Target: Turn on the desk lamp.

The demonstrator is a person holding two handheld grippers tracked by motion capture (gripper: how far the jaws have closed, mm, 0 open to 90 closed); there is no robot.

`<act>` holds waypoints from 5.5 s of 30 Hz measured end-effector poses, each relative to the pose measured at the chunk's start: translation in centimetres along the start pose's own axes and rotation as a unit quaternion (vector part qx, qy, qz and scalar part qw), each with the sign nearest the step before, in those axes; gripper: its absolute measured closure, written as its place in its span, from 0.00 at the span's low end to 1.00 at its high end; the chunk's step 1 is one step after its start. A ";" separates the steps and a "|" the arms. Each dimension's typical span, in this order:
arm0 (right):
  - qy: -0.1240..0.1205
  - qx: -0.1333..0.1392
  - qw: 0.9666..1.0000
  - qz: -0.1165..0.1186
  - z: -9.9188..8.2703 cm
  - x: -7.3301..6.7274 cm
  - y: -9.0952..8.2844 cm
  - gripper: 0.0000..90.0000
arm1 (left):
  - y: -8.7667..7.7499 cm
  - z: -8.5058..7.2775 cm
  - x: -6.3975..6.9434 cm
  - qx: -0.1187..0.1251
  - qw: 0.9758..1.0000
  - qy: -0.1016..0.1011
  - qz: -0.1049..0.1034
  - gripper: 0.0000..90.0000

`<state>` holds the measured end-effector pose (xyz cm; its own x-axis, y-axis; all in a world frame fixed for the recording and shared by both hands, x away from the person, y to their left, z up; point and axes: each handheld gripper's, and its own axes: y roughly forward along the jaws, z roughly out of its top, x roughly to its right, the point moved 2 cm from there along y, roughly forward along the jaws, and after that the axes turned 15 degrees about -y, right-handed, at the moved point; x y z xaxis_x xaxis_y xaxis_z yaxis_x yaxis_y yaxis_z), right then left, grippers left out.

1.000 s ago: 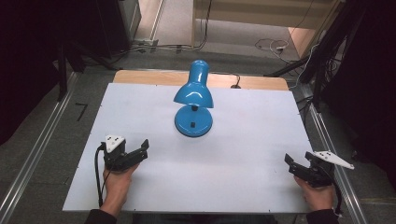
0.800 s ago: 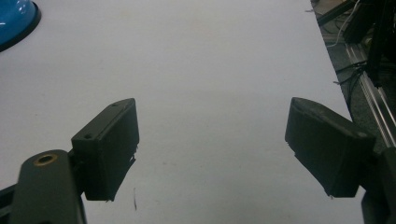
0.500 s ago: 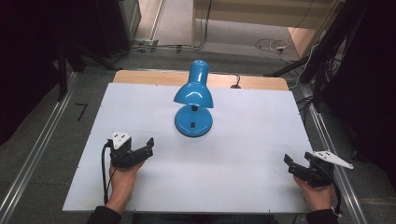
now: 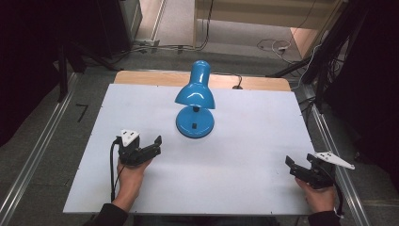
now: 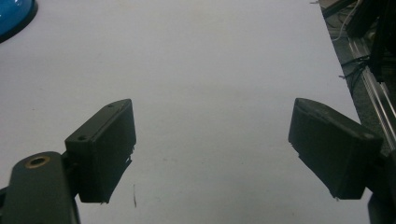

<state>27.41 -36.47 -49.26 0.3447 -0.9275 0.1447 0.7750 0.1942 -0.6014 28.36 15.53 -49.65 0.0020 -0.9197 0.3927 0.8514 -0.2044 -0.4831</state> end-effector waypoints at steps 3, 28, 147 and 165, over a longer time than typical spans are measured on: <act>0.001 -0.002 1.000 -0.001 0.0 0.0 0.1 0.15 | 0.3 0.0 0.4 -0.005 1.000 0.005 -0.003 0.19; 0.003 -0.009 1.000 0.003 -0.1 0.1 0.2 0.15 | 2.5 0.3 2.7 -0.009 1.000 0.014 -0.022 0.26; 0.005 -0.004 1.000 0.016 0.0 0.2 0.2 0.16 | 7.8 -0.3 9.7 -0.037 0.994 0.057 -0.088 0.95; 0.005 -0.007 1.000 0.015 -0.1 0.2 0.2 0.16 | 6.5 0.0 8.5 -0.040 0.996 0.051 -0.059 0.30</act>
<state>27.58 -36.65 -49.41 0.3629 -0.9242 0.1188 0.7566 0.2178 -0.6166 33.87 6.36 -49.45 -0.1524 -0.9161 0.3708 0.7978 -0.3355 -0.5010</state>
